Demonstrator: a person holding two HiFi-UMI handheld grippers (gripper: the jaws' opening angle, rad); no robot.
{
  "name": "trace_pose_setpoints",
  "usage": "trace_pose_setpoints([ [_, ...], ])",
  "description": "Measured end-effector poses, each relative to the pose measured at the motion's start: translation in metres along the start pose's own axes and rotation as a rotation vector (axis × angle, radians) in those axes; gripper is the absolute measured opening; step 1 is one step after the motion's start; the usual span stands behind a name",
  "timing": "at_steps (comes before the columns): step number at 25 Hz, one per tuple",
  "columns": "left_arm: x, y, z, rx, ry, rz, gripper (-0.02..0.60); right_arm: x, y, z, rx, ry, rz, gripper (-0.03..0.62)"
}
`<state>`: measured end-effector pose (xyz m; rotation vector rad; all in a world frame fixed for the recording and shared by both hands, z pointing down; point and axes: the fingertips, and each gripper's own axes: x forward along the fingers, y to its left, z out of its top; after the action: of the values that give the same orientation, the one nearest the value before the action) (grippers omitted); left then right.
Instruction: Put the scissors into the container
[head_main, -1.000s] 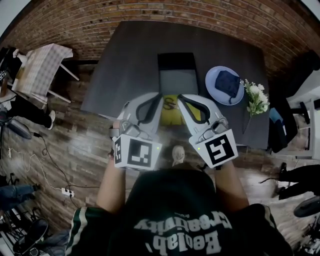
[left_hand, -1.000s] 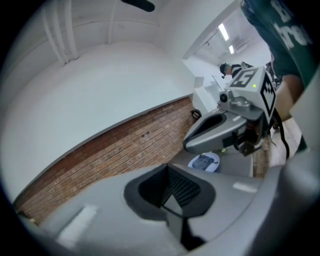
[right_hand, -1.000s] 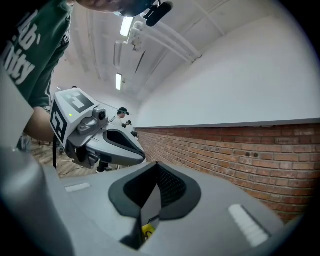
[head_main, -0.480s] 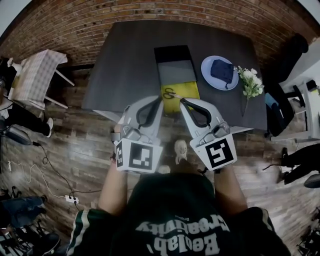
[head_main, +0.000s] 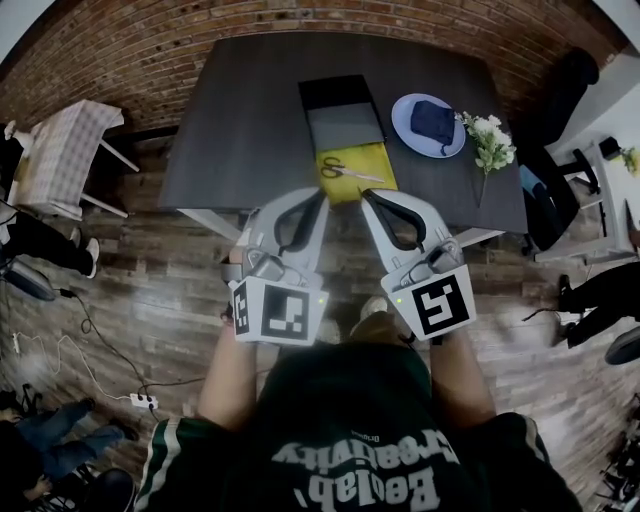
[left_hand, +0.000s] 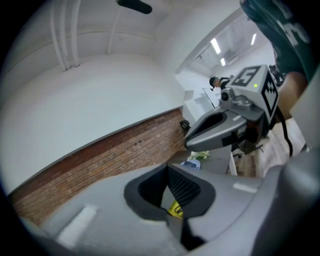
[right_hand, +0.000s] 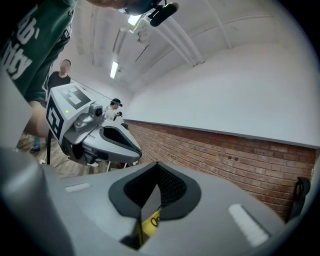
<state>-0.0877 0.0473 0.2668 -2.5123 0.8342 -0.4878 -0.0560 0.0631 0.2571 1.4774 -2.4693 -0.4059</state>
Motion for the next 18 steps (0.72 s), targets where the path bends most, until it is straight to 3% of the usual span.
trace_pose_setpoints([
  [9,-0.008,0.009,0.01,0.007,-0.001,0.042,0.003,-0.004,0.004,0.009,-0.063,0.01,0.011,0.006],
  [18,-0.007,0.005,0.008,0.011,0.008,0.045,0.003,-0.006,-0.001,0.009,-0.055,-0.003,0.002,0.006],
])
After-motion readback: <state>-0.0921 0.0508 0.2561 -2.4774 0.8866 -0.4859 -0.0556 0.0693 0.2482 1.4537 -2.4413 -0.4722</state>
